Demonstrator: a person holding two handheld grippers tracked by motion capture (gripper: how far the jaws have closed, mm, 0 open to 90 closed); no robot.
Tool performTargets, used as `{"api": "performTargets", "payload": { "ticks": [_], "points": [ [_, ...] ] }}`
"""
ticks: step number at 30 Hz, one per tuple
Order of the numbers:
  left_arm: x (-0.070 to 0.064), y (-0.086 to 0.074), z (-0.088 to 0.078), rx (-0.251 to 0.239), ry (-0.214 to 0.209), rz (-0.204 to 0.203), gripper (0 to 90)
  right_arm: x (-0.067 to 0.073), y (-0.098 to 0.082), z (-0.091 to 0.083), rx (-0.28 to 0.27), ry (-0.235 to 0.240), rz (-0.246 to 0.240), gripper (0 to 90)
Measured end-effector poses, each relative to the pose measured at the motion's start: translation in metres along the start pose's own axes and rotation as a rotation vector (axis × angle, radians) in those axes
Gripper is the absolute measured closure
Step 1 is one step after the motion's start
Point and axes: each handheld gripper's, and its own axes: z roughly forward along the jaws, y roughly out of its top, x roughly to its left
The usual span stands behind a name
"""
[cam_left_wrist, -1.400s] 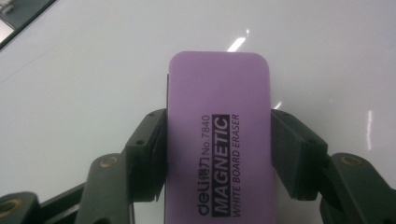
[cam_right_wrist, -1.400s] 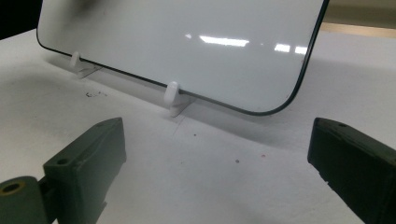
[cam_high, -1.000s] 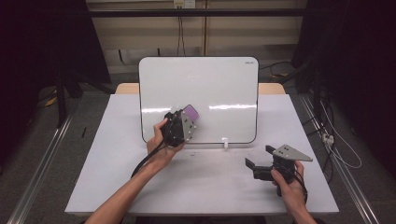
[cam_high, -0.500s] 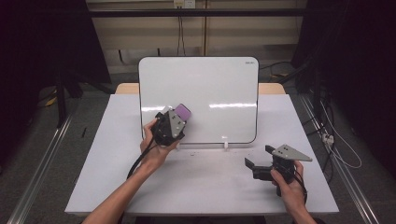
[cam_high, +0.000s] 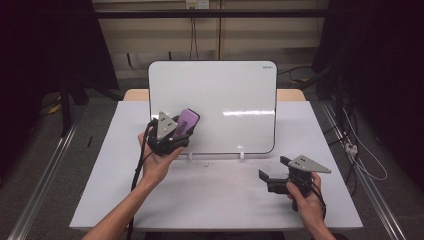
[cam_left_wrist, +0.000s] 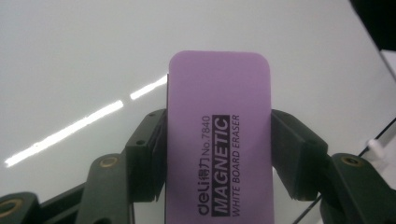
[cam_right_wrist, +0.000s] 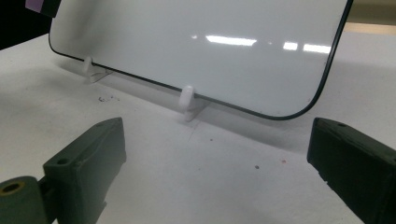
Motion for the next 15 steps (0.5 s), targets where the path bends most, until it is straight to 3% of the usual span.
{"api": "performTargets", "payload": {
  "ticks": [7,13,15],
  "points": [
    [0.006,-0.005,-0.015,-0.039,-0.050,-0.135,41.2,0.005,0.000,0.002,-0.017,0.009,0.008,4.3],
    [0.001,-0.007,-0.018,-0.056,-0.091,-0.176,41.2,0.014,0.001,0.008,-0.052,0.028,-0.006,4.7],
    [-0.002,-0.006,-0.018,-0.066,-0.095,-0.166,41.2,0.018,0.000,0.010,-0.062,0.030,-0.027,5.3]
  ]
}}
